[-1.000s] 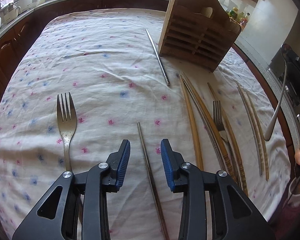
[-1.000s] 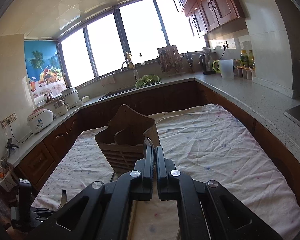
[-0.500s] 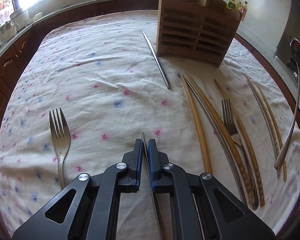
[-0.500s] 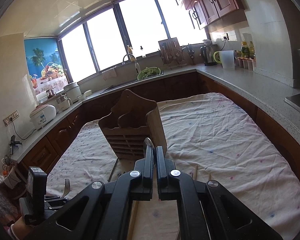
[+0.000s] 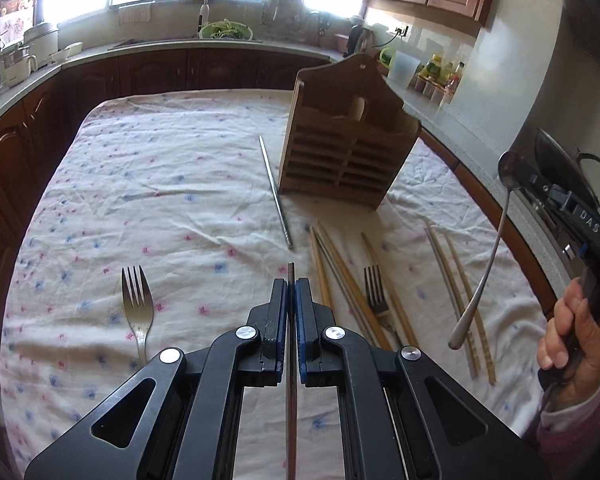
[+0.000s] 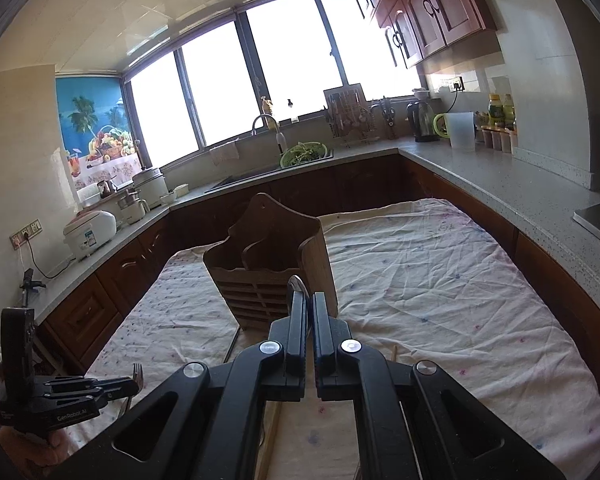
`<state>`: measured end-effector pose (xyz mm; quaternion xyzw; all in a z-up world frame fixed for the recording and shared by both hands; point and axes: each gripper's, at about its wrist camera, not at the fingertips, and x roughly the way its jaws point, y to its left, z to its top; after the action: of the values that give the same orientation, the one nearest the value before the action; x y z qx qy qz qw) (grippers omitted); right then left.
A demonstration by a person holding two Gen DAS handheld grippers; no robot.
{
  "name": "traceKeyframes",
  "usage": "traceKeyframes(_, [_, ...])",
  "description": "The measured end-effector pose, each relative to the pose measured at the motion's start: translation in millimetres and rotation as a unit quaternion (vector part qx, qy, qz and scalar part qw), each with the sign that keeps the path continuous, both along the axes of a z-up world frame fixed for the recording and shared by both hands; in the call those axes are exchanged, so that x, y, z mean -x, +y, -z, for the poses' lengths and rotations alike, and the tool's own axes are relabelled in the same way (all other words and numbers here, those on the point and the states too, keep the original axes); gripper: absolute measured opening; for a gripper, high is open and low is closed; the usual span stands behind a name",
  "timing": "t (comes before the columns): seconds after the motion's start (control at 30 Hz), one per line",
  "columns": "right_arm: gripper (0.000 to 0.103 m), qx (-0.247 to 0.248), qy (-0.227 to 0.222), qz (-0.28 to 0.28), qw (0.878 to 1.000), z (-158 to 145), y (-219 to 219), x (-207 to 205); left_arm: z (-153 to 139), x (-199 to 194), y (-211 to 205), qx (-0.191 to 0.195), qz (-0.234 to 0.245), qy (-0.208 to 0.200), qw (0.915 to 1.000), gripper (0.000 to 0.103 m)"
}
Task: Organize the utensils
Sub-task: 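Grasp another steel chopstick on the cloth with the left tool, then insert the steel chopstick into the holder with the left tool while the right tool drops the spoon in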
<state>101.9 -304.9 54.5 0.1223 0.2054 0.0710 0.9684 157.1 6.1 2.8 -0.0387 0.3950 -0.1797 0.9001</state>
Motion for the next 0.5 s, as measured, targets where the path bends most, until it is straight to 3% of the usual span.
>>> traceKeyframes(0.23, [0.003,0.017,-0.020,-0.007,1.000,-14.0,8.7,-7.8,-38.9,-0.3,6.3,0.028,-0.001,-0.046,0.9985,0.003])
traceKeyframes(0.5, [0.003,0.038,-0.036,-0.012,0.999,-21.5,15.6,-19.8,-61.2,-9.9,14.1,0.045,-0.008,-0.074,0.9962,0.003])
